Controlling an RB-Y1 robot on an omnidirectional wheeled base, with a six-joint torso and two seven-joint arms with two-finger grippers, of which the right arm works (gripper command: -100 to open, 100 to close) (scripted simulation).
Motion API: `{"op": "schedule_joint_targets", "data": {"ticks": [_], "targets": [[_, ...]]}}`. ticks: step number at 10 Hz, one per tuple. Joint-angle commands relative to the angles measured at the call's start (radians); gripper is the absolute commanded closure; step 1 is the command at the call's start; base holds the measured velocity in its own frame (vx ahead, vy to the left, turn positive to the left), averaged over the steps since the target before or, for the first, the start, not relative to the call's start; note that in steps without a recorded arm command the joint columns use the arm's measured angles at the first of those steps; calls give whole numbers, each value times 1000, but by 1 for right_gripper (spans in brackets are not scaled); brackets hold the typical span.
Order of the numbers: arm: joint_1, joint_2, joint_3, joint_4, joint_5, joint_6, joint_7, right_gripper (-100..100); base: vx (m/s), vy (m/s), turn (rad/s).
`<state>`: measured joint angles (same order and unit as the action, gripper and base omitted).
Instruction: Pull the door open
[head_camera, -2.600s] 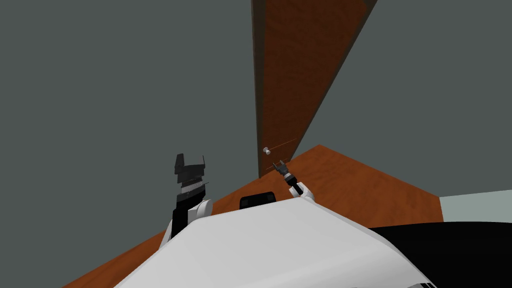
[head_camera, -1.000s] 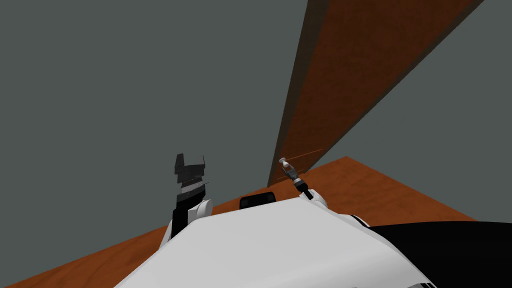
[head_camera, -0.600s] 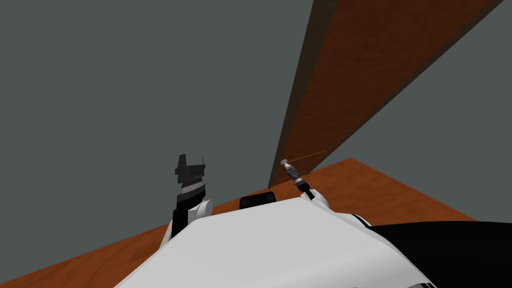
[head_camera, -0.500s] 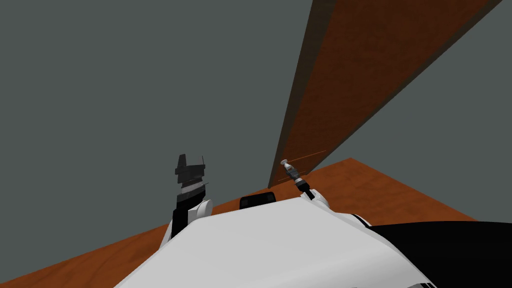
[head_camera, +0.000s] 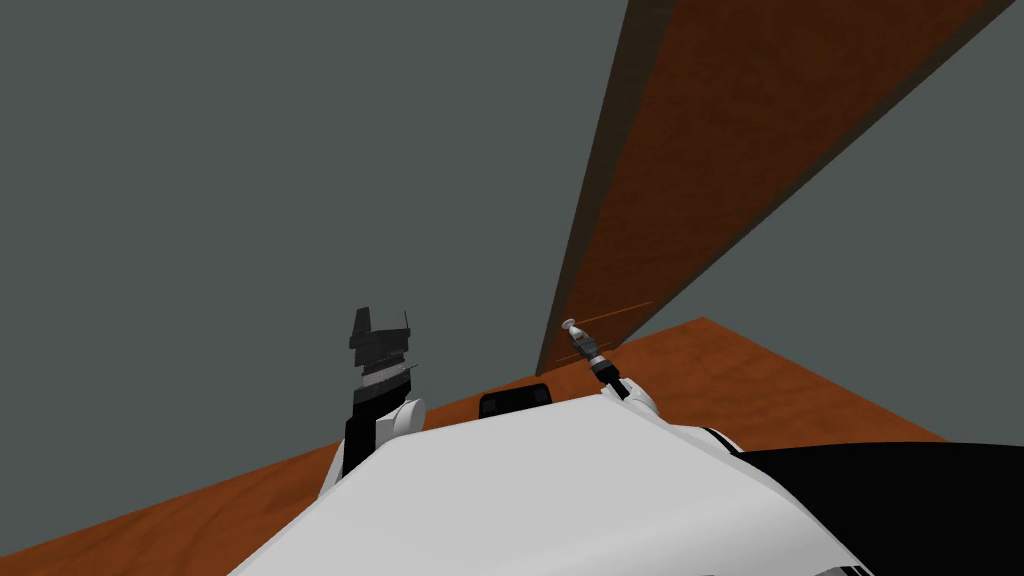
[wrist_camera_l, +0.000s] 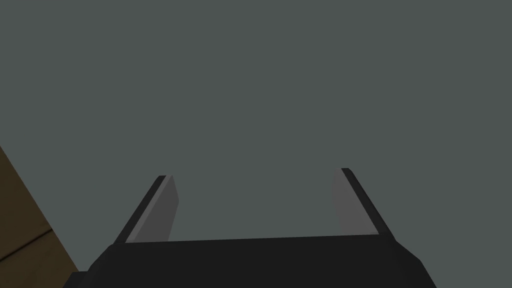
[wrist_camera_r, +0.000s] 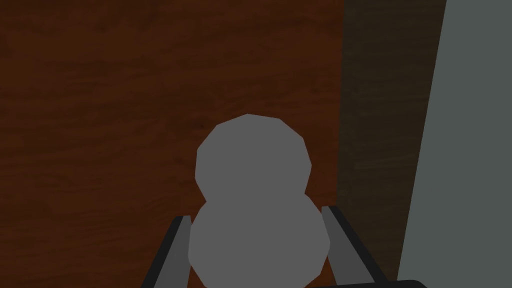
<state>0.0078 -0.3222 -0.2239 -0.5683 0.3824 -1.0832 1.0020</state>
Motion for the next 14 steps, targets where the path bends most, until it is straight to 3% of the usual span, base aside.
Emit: {"op": "schedule_joint_targets", "data": {"ticks": [1,5,14], "targets": [[1,2,7,-6,-13,5,-37,100,-53,-22,76],[-1,2,20,-10,-47,12,-114,100,-54,-24,62],[-7,4,62,-22,-148,35,-349,100,-54,-31,78]]}}
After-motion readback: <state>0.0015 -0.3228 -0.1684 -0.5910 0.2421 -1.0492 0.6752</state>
